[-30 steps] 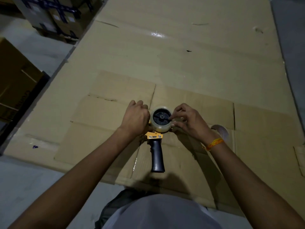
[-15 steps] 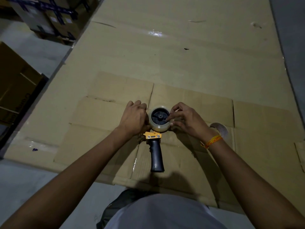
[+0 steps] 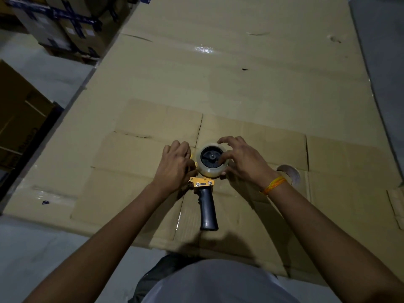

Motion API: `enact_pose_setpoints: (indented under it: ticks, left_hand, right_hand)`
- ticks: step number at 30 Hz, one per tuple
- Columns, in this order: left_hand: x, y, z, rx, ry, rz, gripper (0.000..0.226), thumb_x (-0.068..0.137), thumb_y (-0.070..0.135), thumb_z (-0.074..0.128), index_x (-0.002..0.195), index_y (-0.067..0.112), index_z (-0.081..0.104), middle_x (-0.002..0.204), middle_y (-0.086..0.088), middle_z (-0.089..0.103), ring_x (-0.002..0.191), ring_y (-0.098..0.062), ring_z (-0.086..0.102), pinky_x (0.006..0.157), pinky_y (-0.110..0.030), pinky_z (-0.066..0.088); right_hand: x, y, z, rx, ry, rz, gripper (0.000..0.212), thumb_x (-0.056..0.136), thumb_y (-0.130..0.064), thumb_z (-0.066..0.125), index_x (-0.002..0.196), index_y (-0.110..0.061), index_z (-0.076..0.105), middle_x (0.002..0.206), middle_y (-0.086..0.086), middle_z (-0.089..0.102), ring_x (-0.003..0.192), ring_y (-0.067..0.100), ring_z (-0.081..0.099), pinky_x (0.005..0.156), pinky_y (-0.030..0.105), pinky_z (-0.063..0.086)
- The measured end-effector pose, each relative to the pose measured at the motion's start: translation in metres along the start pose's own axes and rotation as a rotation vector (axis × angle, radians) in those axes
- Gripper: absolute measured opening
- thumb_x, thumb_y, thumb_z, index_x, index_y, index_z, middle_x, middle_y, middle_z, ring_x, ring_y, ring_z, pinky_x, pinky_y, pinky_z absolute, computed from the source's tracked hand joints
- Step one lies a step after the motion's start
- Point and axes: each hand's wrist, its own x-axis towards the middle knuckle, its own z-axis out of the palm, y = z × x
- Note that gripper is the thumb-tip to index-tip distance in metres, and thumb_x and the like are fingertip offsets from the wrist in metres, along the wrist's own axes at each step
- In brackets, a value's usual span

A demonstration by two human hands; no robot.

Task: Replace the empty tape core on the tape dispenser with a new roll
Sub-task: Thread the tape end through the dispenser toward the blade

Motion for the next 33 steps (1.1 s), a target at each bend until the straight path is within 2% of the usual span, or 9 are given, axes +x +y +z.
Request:
enact_pose_setpoints:
  ticks: [5, 8, 12, 21, 24, 27, 30, 32, 33]
  left_hand:
    - [-0.022, -0.003, 0.015, -0.117, 0.109, -0.023, 0.034, 0.092, 0.053, 0.073, 0.087, 0.020, 0.082, 0.113, -0.005, 0.053, 0.105, -0.028, 0.047, 0.083, -0.039, 0.035]
    - [-0.031, -0.004, 0.019, -0.189, 0.156, 0.005, 0.041, 0.097, 0.058, 0.064, 0.093, 0.022, 0.082, 0.125, -0.007, 0.053, 0.111, -0.026, 0.044, 0.088, -0.034, 0.024]
    - [-0.042, -0.001, 0.022, -0.248, 0.193, 0.026, 0.048, 0.101, 0.064, 0.055, 0.096, 0.024, 0.082, 0.138, -0.008, 0.051, 0.120, -0.030, 0.044, 0.093, -0.037, 0.026]
    - [-0.065, -0.016, 0.035, -0.371, 0.286, -0.057, 0.020, 0.096, 0.047, 0.077, 0.090, 0.029, 0.084, 0.136, -0.002, 0.056, 0.123, -0.029, 0.049, 0.096, -0.033, 0.029]
    - [-0.065, -0.018, 0.038, -0.445, 0.308, -0.091, 0.013, 0.089, 0.040, 0.088, 0.089, 0.028, 0.083, 0.131, -0.001, 0.055, 0.119, -0.027, 0.048, 0.097, -0.021, 0.029]
    - [-0.067, -0.014, 0.039, -0.504, 0.310, -0.119, 0.015, 0.086, 0.039, 0.091, 0.089, 0.028, 0.081, 0.130, 0.001, 0.052, 0.116, -0.022, 0.045, 0.086, -0.024, 0.037]
    - [-0.070, -0.011, 0.039, -0.513, 0.321, -0.162, 0.016, 0.085, 0.036, 0.092, 0.088, 0.025, 0.082, 0.128, 0.004, 0.049, 0.117, -0.018, 0.043, 0.084, -0.027, 0.042]
    - [-0.071, -0.010, 0.039, -0.511, 0.331, -0.187, 0.016, 0.083, 0.034, 0.093, 0.089, 0.022, 0.083, 0.125, 0.004, 0.049, 0.116, -0.017, 0.043, 0.083, -0.027, 0.042]
    - [-0.071, -0.008, 0.038, -0.514, 0.327, -0.197, 0.016, 0.083, 0.033, 0.093, 0.090, 0.021, 0.084, 0.123, 0.003, 0.049, 0.115, -0.018, 0.044, 0.081, -0.029, 0.044]
  right_hand:
    - [0.009, -0.002, -0.006, -0.094, -0.014, 0.009, 0.030, 0.078, -0.028, 0.091, 0.107, -0.030, 0.084, 0.158, 0.000, 0.050, 0.132, 0.027, 0.050, 0.088, 0.042, 0.056]
    - [0.013, -0.007, -0.007, -0.163, -0.024, 0.038, 0.034, 0.080, -0.025, 0.089, 0.112, -0.034, 0.083, 0.156, 0.000, 0.051, 0.132, 0.026, 0.051, 0.084, 0.038, 0.052]
    - [0.014, -0.013, -0.007, -0.250, -0.030, 0.057, 0.036, 0.088, -0.022, 0.083, 0.122, -0.034, 0.078, 0.153, 0.000, 0.052, 0.133, 0.024, 0.051, 0.085, 0.035, 0.051]
    - [0.016, -0.023, -0.010, -0.293, -0.054, 0.095, 0.036, 0.097, -0.024, 0.074, 0.131, -0.032, 0.073, 0.137, 0.003, 0.057, 0.126, 0.027, 0.057, 0.086, 0.037, 0.050]
    - [0.013, -0.024, -0.008, -0.263, -0.095, 0.113, 0.046, 0.096, -0.014, 0.072, 0.140, -0.028, 0.066, 0.150, 0.007, 0.050, 0.132, 0.031, 0.054, 0.093, 0.042, 0.053]
    - [-0.003, -0.028, 0.000, -0.154, -0.010, 0.122, 0.067, 0.090, -0.008, 0.073, 0.153, -0.021, 0.052, 0.167, 0.009, 0.033, 0.142, 0.034, 0.045, 0.103, 0.050, 0.055]
    - [-0.035, -0.047, 0.023, 0.250, 0.177, 0.234, 0.084, 0.088, -0.030, 0.079, 0.157, -0.016, 0.034, 0.154, 0.008, 0.032, 0.134, 0.025, 0.044, 0.106, 0.043, 0.054]
    - [-0.053, -0.064, 0.042, 0.431, 0.053, 0.384, 0.101, 0.076, -0.059, 0.086, 0.149, -0.023, 0.026, 0.142, 0.002, 0.035, 0.126, 0.016, 0.046, 0.101, 0.035, 0.053]
    - [-0.058, -0.072, 0.052, 0.458, -0.019, 0.453, 0.101, 0.070, -0.066, 0.088, 0.139, -0.023, 0.028, 0.133, 0.003, 0.041, 0.118, 0.016, 0.053, 0.091, 0.033, 0.056]
